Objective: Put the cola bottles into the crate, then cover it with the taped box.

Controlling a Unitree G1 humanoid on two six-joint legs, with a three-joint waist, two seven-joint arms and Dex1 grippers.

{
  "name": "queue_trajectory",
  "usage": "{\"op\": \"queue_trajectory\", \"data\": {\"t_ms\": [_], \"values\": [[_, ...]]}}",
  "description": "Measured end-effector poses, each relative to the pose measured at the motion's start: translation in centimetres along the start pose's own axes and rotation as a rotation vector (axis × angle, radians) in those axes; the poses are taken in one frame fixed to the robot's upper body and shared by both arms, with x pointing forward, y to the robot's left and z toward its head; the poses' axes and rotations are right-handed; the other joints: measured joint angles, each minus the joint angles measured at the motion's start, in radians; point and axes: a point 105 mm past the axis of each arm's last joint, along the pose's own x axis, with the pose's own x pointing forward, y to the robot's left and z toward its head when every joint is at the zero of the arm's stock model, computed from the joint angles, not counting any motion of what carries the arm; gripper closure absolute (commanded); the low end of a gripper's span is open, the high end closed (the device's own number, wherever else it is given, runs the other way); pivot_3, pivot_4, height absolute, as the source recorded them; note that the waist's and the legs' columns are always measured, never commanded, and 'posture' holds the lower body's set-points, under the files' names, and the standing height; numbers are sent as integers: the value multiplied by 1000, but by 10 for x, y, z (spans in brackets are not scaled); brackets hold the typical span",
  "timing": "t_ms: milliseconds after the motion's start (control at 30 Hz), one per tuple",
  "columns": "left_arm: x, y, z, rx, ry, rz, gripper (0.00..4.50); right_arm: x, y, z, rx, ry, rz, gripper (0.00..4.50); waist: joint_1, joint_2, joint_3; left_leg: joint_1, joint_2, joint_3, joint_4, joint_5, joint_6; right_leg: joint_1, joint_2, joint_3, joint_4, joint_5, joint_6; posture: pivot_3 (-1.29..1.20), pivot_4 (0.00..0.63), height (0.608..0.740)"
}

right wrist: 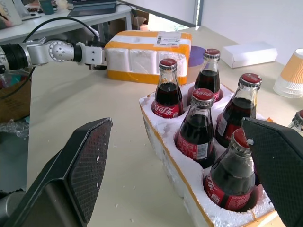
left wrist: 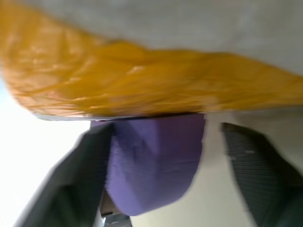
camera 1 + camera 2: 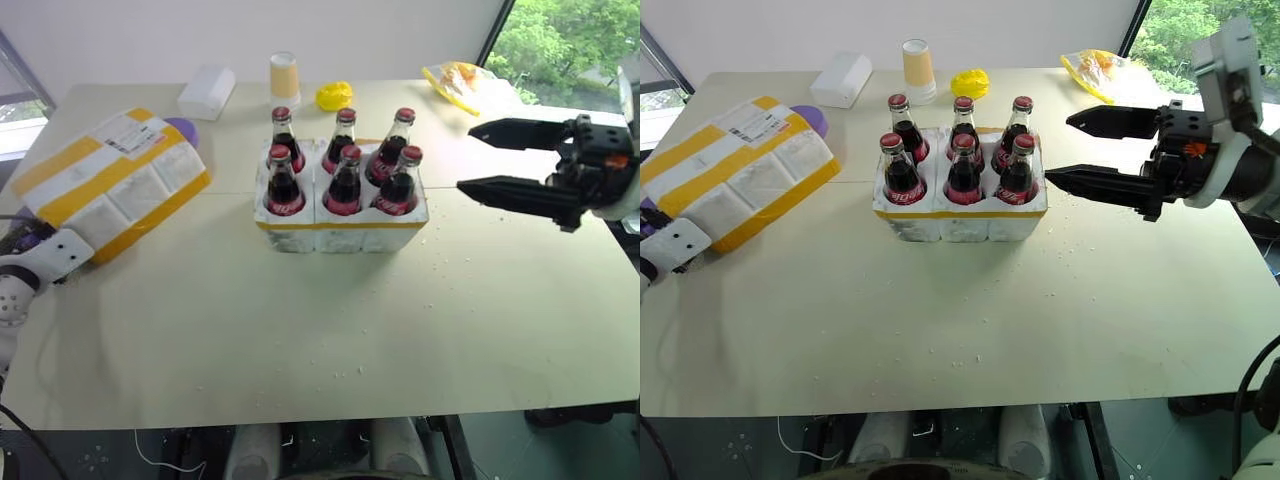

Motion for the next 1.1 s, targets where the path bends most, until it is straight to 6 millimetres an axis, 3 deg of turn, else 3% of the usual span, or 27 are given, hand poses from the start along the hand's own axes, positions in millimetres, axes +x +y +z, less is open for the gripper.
{"op": "queue_trajectory", "data": {"t_ms": [67, 133, 333, 500, 700, 833, 933, 1100], "values": [[1, 3, 1, -1, -3, 15, 3478, 0, 0, -1, 3, 1, 0, 0, 0, 0, 0, 0, 0, 0, 0, 0, 0, 0, 0, 0, 0, 0, 0, 0, 150, 740], [3, 10, 3, -3, -8, 38, 4075, 0, 0, -2, 6, 3, 0, 0, 1, 0, 0, 0, 0, 0, 0, 0, 0, 0, 0, 0, 0, 0, 0, 0, 150, 740], [4, 19, 7, 8, -18, 62, 4118, -4, 1, -8, 35, 36, 10, 0, 2, 0, 0, 0, 0, 0, 1, 0, 0, 0, 0, 0, 1, 0, 0, 0, 150, 740], [7, 56, 27, 25, -79, 127, 4118, -6, 4, -9, 54, 52, 32, 0, 2, -2, -1, 0, 0, 0, 1, 0, 0, 0, 0, 0, 1, 0, 0, 0, 150, 740], [4, 133, 90, 18, -255, 265, 4118, -8, 3, -18, 59, 71, 21, 0, 3, -3, -1, -1, -2, 1, 2, 0, 0, 2, 1, -1, 1, 0, 0, 0, 150, 740], [-4, 158, 154, 12, -448, 273, 4118, -9, 1, -25, 67, 83, -1, 0, 5, -3, -1, 0, -3, 1, 3, 0, 0, 4, 2, -1, 1, 0, 0, 0, 150, 740], [-12, 151, 203, -2, -607, 194, 4118, -11, 0, -29, 75, 92, -21, 0, 3, -3, -1, 0, -3, 1, 6, 0, 1, 5, 2, -1, 2, 0, 1, 0, 150, 740], [-37, 114, 283, 61, -874, 20, 4118, -11, 0, -30, 66, 82, -42, 0, 2, -4, -1, -1, -2, -1, 11, 0, 2, 7, 3, -1, 2, 0, 1, 0, 150, 740]]}}
